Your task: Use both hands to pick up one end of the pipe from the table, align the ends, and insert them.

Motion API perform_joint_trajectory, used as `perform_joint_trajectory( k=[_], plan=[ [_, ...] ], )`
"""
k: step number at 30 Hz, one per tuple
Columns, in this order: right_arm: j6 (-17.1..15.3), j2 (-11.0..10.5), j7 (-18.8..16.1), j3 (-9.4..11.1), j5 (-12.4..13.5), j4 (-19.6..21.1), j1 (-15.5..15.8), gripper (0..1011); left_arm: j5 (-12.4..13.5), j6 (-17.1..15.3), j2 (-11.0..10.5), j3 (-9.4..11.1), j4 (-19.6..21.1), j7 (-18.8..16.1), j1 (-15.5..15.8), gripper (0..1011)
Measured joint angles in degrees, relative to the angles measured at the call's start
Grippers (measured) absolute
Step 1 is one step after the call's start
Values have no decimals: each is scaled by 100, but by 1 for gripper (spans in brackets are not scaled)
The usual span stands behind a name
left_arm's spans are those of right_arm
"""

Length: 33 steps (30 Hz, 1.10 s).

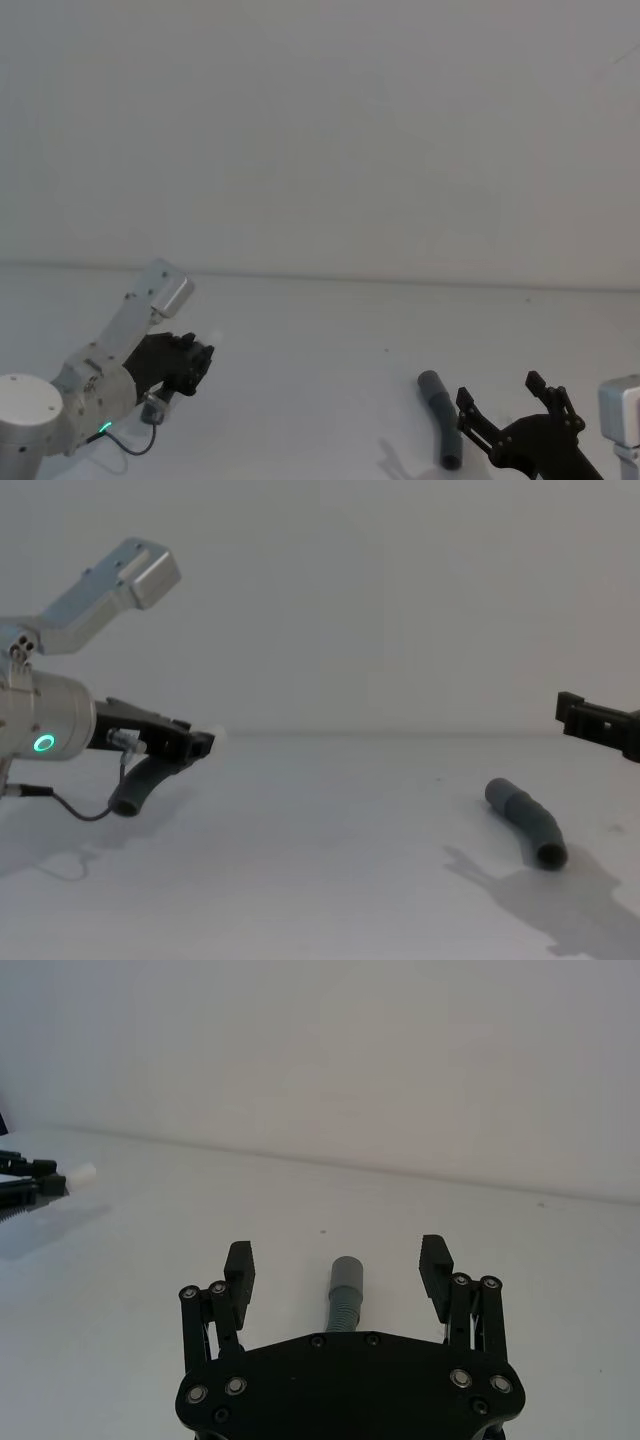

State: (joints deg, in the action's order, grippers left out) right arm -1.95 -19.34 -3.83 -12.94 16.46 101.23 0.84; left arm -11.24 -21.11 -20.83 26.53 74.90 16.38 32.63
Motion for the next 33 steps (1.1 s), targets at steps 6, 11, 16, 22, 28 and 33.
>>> perform_joint_trajectory(
  k=[6, 11, 16, 22, 28, 33],
  plan=[
    [0, 0, 0, 0, 0, 0, 0, 1003, 49, 529, -139, 98, -23, 395, 58, 274],
    [0, 0, 0, 0, 0, 0, 0, 1003, 45, 1006, -257, 137, -49, 786, 82, 274],
    [0, 0, 0, 0, 0, 0, 0, 1003, -35, 1481, -382, 146, -76, 1188, 95, 274],
    [0, 0, 0, 0, 0, 0, 0, 1003, -195, 1952, -516, 142, -109, 1638, 100, 274],
    [0, 0, 0, 0, 0, 0, 0, 1003, -429, 2425, -669, 124, -141, 2170, 101, 274],
    [0, 0, 0, 0, 0, 0, 0, 1003, -628, 2761, -805, 106, -147, 2581, 90, 274]
  ],
)
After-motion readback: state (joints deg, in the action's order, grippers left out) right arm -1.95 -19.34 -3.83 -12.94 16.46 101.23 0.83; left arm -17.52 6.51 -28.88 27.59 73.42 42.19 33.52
